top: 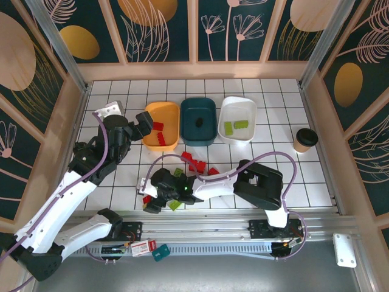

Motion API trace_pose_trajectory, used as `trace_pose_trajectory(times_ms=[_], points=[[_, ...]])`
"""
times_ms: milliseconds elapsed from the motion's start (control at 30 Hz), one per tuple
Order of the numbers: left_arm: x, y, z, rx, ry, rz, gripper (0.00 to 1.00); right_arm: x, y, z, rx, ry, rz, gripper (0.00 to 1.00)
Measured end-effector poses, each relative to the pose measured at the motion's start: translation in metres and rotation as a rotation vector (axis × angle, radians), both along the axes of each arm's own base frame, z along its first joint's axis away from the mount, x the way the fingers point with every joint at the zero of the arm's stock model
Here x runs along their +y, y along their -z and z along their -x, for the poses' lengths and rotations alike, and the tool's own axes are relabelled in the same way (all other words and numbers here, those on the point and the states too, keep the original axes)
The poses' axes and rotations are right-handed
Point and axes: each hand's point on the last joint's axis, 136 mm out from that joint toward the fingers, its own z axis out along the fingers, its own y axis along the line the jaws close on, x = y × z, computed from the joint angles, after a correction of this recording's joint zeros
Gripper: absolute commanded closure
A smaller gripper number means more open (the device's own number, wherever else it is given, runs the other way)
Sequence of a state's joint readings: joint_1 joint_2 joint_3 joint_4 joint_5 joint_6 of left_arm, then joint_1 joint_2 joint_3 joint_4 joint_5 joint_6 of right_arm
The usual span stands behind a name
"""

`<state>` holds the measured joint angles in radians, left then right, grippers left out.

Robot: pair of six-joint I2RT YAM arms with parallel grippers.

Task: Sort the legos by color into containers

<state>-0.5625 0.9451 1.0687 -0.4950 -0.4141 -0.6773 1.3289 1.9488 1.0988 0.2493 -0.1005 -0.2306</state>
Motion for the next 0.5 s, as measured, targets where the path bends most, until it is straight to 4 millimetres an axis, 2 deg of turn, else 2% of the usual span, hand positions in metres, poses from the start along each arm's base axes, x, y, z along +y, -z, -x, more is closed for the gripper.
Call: trace_pose_trajectory(times_ms=[300,500], points=[[-0.004,0.001,0.000,0.006,0.020,0.007,0.01,0.000,0.019,0.000,-0.028,-0.027,0.028,0.25],[-0.005,0.002,0.000,0.011,0.021,0.006,0.01,-0.003,0.032,0.002,-0.029,-0.042,0.045,0.33]])
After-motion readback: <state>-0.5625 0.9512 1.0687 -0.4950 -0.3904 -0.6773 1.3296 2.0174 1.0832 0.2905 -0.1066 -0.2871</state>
